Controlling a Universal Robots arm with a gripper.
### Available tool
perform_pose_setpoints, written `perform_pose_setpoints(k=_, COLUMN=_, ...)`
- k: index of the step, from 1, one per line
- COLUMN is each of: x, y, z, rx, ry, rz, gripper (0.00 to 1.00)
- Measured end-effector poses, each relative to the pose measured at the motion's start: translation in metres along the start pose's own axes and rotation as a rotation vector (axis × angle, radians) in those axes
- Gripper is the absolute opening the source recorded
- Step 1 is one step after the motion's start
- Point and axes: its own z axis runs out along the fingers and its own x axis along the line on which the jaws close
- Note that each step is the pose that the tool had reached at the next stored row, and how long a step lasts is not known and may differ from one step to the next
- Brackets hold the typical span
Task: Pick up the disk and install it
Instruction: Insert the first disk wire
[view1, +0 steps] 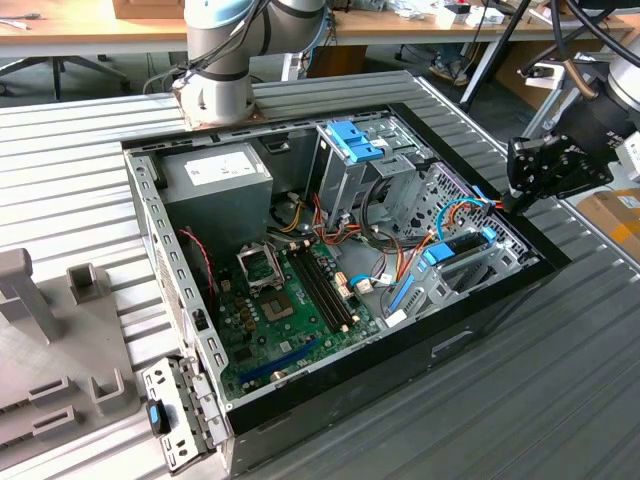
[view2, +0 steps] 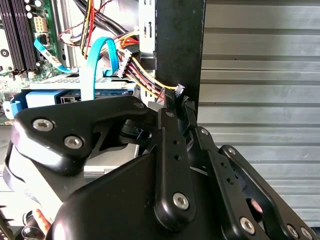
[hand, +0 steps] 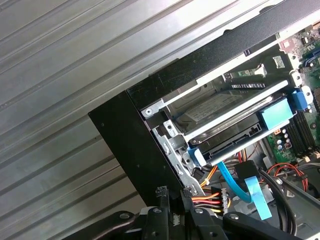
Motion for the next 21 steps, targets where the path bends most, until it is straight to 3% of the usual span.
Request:
perform_pose_setpoints(k=3, x=0.0000, y=0.0000, z=0.0000, rx=-0.0001, ry=0.0001, rz=0.000, gripper=0.23)
perform_pose_setpoints(k=5, x=0.0000, y=0.0000, z=-0.0001, rx=-0.0002, ry=0.0001, rz=0.000, gripper=0.17)
perform_pose_setpoints(k=14, x=0.0000, y=-0.0001, z=-0.0005, rx=0.0005, ry=-0.0004, rz=0.000, gripper=0.17)
perform_pose_setpoints(k=21, x=-0.0036, y=-0.0017, z=-0.0204, rx=0.0036, ry=0.0060, rz=0.000, gripper=0.17)
